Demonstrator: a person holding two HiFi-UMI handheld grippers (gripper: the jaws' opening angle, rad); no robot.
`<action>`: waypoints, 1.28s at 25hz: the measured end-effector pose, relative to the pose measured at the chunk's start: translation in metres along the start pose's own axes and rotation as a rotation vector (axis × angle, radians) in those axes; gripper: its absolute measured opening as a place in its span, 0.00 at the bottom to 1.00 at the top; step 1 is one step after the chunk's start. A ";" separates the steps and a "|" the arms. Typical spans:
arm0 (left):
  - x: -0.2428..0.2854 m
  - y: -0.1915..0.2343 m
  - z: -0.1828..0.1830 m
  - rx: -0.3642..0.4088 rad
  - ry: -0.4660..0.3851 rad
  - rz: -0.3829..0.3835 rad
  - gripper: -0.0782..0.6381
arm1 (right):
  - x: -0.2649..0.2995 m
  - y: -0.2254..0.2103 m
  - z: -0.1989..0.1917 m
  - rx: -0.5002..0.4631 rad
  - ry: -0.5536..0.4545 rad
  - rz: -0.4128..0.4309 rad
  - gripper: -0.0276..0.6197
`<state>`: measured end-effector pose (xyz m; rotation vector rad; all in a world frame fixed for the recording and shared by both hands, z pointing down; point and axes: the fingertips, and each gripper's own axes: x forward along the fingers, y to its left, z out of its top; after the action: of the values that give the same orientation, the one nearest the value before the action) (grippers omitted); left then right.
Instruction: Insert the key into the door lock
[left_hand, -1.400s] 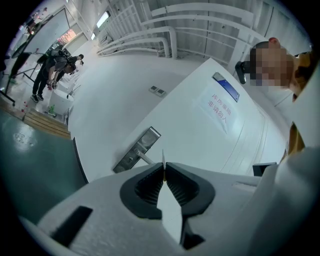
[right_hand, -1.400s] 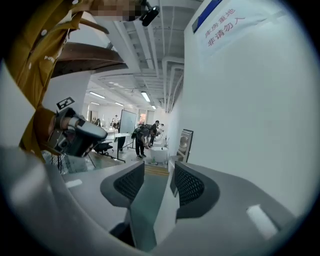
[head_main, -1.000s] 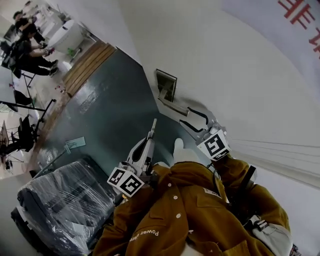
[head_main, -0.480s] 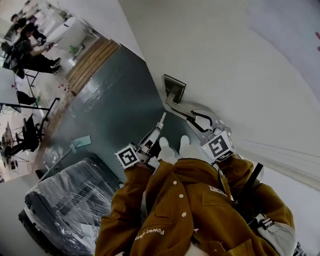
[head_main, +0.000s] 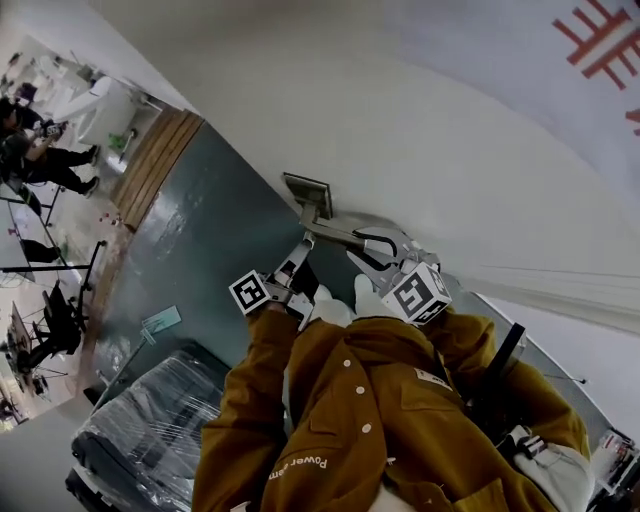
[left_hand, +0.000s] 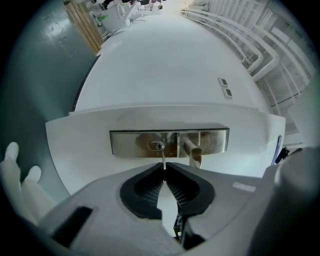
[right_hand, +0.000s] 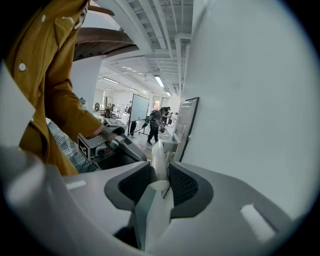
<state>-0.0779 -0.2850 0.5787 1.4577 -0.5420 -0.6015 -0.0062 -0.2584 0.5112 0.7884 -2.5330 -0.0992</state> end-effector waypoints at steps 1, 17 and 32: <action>0.002 0.000 -0.001 -0.003 0.006 0.004 0.14 | -0.001 0.001 0.001 0.000 0.000 -0.001 0.23; -0.003 0.002 0.005 -0.043 -0.023 0.009 0.14 | -0.002 0.001 0.002 -0.003 0.011 -0.014 0.23; 0.029 0.006 0.020 -0.028 -0.002 -0.013 0.15 | 0.000 0.001 0.002 0.016 0.017 -0.022 0.23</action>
<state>-0.0697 -0.3191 0.5849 1.4356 -0.5237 -0.6187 -0.0077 -0.2574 0.5091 0.8205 -2.5125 -0.0793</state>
